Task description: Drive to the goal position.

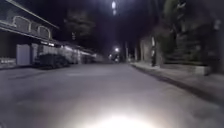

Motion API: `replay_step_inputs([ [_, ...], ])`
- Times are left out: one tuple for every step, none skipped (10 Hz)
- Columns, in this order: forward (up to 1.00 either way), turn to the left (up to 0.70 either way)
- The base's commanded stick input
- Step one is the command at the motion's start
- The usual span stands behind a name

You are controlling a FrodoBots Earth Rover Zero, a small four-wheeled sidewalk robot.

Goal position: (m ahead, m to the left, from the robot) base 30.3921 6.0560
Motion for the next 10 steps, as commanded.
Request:
replay_step_inputs([
  [1.0,0.0],
  [1.0,0.0],
  [1.0,0.0],
  [1.0,0.0],
  [1.0,0.0],
  [1.0,0.0],
  [1.0,0.0],
  [1.0,0.0],
  [1.0,0.0],
  [1.0,0.0],
])
